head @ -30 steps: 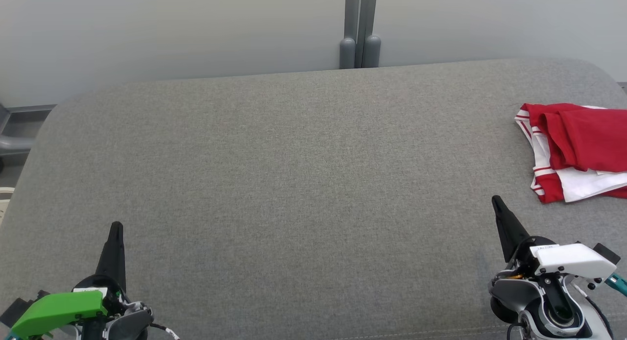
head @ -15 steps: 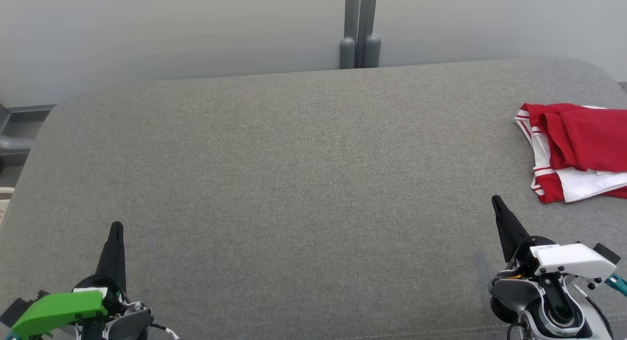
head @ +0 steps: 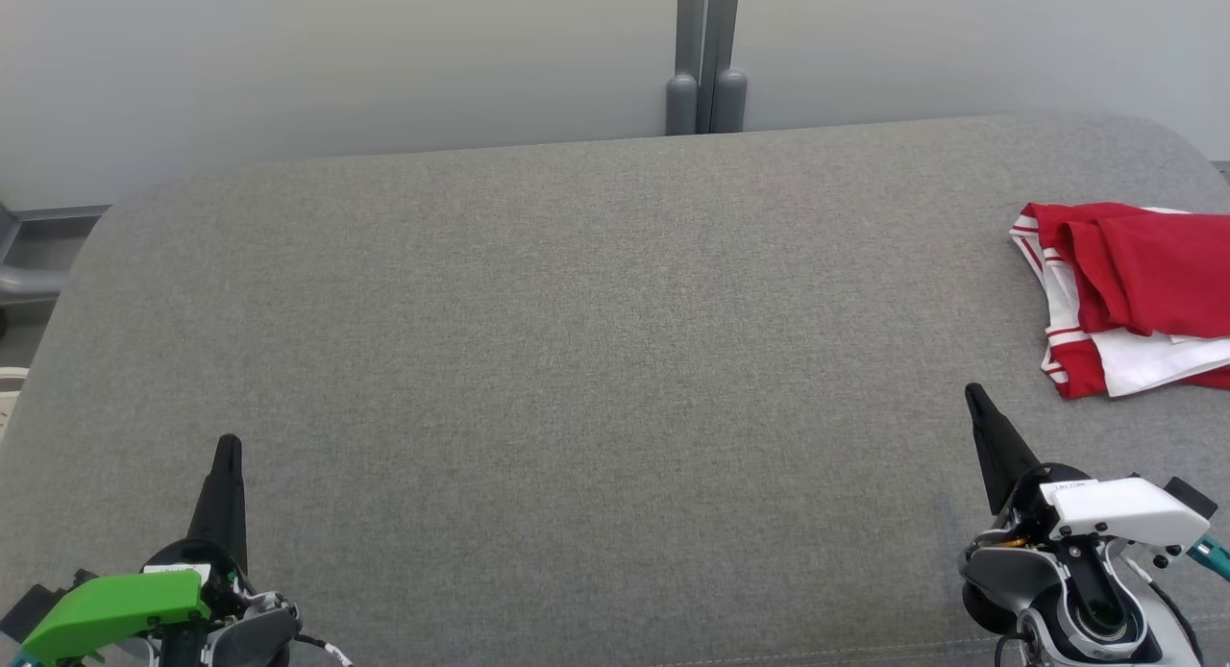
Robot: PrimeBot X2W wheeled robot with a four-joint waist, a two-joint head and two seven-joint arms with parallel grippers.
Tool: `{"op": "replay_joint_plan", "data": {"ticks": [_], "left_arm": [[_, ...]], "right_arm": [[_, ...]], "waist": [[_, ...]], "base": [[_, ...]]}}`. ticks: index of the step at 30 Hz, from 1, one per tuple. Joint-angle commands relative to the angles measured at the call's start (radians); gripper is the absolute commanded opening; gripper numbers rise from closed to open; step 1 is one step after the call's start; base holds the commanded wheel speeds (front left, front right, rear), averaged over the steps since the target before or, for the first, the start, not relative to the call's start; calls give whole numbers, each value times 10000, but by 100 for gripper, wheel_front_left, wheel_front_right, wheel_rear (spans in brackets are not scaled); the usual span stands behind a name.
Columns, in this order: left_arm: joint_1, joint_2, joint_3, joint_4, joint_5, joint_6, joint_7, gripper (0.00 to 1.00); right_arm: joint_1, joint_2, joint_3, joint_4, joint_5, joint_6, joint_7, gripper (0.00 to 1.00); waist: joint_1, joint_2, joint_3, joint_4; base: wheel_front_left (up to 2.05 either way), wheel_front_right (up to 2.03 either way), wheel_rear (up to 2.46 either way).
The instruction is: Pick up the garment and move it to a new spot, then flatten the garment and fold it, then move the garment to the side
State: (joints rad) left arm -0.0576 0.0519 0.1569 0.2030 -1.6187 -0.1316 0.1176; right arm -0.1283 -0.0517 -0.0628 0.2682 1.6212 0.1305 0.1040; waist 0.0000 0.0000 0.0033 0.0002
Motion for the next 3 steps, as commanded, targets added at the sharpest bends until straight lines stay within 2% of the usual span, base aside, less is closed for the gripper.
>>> {"op": "replay_joint_plan", "data": {"ticks": [1,3], "left_arm": [[-154,-2,17,24,30,-19,30,0],[-155,-3,18,24,31,-19,31,0]], "right_arm": [[-90,-20,-32,13,-48,4,24,0],[-90,-19,-32,13,-49,4,25,0]], "waist": [[0,0,0,0],[0,0,0,0]], "base": [[0,0,0],[0,0,0]]}}
